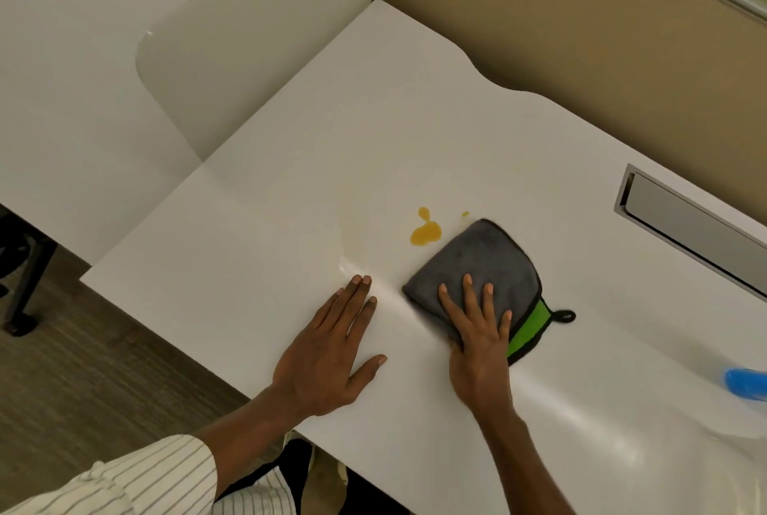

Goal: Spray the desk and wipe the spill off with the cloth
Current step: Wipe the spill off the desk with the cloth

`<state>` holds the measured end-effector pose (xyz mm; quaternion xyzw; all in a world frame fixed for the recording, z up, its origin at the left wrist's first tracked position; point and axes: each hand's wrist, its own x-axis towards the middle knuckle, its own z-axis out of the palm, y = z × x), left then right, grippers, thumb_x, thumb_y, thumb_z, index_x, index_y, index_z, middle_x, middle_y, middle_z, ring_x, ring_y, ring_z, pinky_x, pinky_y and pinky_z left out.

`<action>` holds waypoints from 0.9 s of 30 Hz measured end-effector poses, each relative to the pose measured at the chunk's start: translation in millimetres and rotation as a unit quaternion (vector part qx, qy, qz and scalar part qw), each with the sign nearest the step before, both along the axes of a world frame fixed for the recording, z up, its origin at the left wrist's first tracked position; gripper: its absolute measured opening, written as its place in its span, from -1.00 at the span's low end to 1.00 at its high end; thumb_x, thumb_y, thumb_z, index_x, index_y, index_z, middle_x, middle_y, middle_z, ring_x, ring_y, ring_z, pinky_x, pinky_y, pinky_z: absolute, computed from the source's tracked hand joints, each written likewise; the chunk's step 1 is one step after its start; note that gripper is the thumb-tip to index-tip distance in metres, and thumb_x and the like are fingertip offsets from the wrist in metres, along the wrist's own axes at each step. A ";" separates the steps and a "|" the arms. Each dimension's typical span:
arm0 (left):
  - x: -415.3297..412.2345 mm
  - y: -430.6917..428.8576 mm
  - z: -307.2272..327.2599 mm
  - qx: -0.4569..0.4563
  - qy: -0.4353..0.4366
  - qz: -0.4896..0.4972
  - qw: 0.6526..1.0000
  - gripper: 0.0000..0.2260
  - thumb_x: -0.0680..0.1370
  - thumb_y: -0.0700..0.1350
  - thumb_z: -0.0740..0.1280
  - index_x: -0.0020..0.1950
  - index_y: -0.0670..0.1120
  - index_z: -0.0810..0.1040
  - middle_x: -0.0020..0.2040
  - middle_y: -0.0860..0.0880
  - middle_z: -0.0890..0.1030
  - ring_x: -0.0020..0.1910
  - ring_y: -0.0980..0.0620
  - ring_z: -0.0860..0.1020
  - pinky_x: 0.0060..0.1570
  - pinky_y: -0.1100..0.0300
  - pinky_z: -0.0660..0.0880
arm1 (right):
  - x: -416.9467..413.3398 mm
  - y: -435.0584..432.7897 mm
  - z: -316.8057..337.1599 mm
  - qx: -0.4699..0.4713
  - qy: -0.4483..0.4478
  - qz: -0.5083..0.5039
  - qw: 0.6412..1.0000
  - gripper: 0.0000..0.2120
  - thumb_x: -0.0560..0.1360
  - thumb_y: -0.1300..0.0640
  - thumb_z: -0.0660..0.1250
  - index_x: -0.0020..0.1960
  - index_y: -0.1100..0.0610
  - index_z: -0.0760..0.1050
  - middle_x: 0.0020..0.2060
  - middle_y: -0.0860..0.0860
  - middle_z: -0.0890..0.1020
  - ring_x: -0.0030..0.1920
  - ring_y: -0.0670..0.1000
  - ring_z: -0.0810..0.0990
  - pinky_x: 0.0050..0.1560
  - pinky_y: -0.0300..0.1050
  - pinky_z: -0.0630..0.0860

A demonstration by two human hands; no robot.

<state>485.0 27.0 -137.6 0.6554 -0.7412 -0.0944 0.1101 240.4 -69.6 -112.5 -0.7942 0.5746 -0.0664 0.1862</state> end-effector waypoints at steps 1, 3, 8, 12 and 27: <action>0.0 -0.1 -0.1 0.003 0.000 0.001 1.000 -0.26 0.74 0.29 0.14 0.74 -0.21 0.18 0.79 -0.18 0.02 0.78 -0.10 -0.01 0.68 -0.07 0.26 | -2.4 13.4 0.9 -0.001 0.003 0.011 1.000 -0.10 0.48 0.45 0.24 0.64 -0.20 0.11 0.69 -0.11 -0.02 0.68 0.09 -0.21 0.60 0.37 -0.20; -0.2 -0.4 -0.4 0.010 0.001 0.001 1.000 -0.26 0.74 0.29 0.13 0.74 -0.20 0.17 0.79 -0.17 0.01 0.78 -0.10 -0.02 0.68 -0.07 0.26 | -9.7 23.0 1.8 0.001 0.006 0.022 1.000 -0.07 0.45 0.47 0.23 0.64 -0.21 0.11 0.69 -0.12 -0.02 0.68 0.08 -0.21 0.61 0.39 -0.16; 0.8 -1.2 1.4 0.015 0.000 0.001 1.000 -0.26 0.75 0.29 0.13 0.74 -0.20 0.19 0.79 -0.16 0.00 0.78 -0.09 -0.03 0.68 -0.08 0.26 | -16.9 -43.1 0.0 0.008 -0.009 0.012 1.000 -0.06 0.41 0.49 0.25 0.61 -0.23 0.21 0.68 -0.11 0.04 0.69 0.09 -0.15 0.58 0.46 -0.12; 1.1 -0.5 2.4 0.014 -0.008 0.001 1.000 -0.27 0.75 0.28 0.15 0.73 -0.22 0.20 0.79 -0.17 0.02 0.78 -0.11 -0.01 0.68 -0.09 0.27 | -4.9 -106.8 3.1 0.032 -0.024 0.007 0.999 -0.21 0.52 0.43 0.24 0.59 -0.20 0.26 0.67 -0.05 0.10 0.69 0.14 -0.09 0.56 0.49 -0.13; 0.5 -1.1 3.1 0.002 -0.002 0.002 1.000 -0.26 0.73 0.28 0.19 0.73 -0.20 0.21 0.79 -0.16 0.05 0.78 -0.11 0.04 0.64 -0.03 0.20 | -15.1 -57.1 -2.0 0.019 -0.087 0.030 0.996 -0.11 0.46 0.51 0.25 0.57 -0.25 0.28 0.66 -0.19 0.10 0.69 -0.01 -0.15 0.62 0.34 -0.21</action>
